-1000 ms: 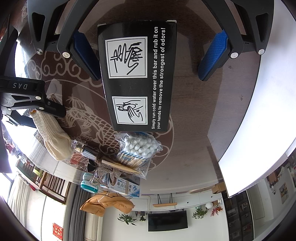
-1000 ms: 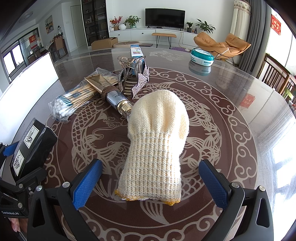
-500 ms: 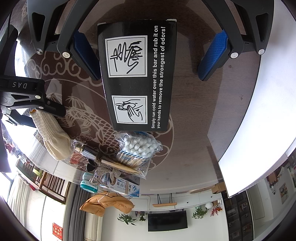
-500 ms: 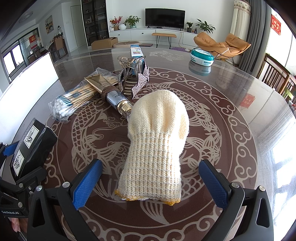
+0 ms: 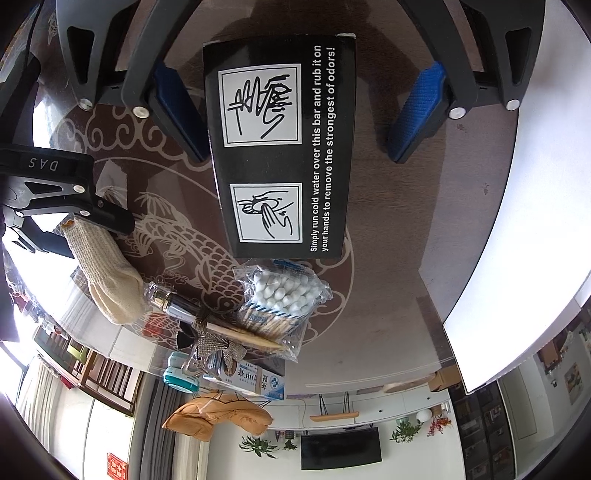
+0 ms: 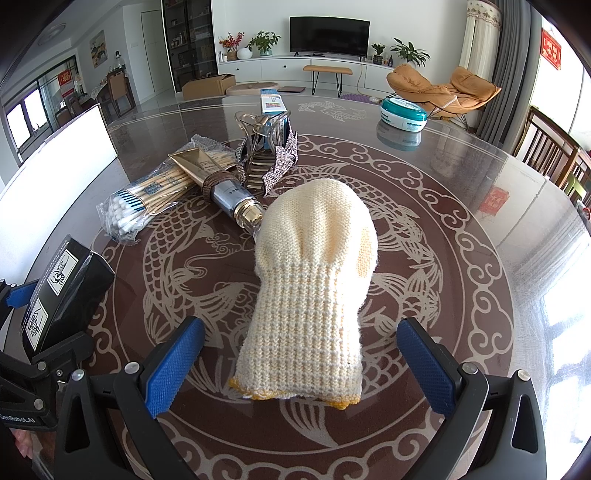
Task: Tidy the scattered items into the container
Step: 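Carry the black box and knit glove toward the white cardboard container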
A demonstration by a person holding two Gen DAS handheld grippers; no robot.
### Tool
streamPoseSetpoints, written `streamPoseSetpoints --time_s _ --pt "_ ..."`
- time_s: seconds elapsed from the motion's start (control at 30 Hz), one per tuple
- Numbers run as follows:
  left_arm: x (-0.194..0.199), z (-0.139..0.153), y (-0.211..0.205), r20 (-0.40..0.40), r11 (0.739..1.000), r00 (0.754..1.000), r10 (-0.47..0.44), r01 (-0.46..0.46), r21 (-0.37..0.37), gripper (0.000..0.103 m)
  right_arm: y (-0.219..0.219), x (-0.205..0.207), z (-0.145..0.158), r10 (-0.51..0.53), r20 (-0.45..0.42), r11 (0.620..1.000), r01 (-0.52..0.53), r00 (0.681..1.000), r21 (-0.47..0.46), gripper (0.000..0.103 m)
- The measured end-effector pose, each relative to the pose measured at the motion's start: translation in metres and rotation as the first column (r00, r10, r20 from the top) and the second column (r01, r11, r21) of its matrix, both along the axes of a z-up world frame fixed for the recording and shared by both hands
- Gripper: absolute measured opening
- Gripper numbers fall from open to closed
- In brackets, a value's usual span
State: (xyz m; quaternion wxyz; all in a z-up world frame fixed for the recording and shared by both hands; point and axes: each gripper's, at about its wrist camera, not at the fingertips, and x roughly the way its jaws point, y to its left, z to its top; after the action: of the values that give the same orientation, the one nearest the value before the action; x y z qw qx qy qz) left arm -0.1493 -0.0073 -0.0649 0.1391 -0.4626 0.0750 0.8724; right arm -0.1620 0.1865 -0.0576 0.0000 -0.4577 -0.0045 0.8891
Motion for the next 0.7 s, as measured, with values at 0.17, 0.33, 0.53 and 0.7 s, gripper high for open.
streamPoseSetpoints --time_s 0.17,0.33,0.53,0.7 --pt "0.011 0.003 -0.002 -0.022 1.0 1.0 -0.017 0.018 0.018 0.058 0.0 0.0 0.0 0.0 0.0 1.0 0.0 1.0 0.0 0.103" --pt "0.035 0.002 -0.004 -0.042 1.0 0.999 -0.015 0.015 0.014 0.058 0.0 0.0 0.0 0.0 0.0 1.0 0.0 1.0 0.0 0.103" --pt "0.051 0.0 -0.003 -0.07 1.0 0.997 -0.011 0.012 0.02 0.058 0.008 -0.003 0.0 0.11 0.024 0.994 -0.11 0.994 -0.005 0.103" --pt "0.051 0.0 -0.003 -0.07 1.0 0.998 -0.01 0.012 0.02 0.059 0.013 -0.016 -0.001 0.138 0.037 0.99 -0.138 0.99 -0.001 0.103"
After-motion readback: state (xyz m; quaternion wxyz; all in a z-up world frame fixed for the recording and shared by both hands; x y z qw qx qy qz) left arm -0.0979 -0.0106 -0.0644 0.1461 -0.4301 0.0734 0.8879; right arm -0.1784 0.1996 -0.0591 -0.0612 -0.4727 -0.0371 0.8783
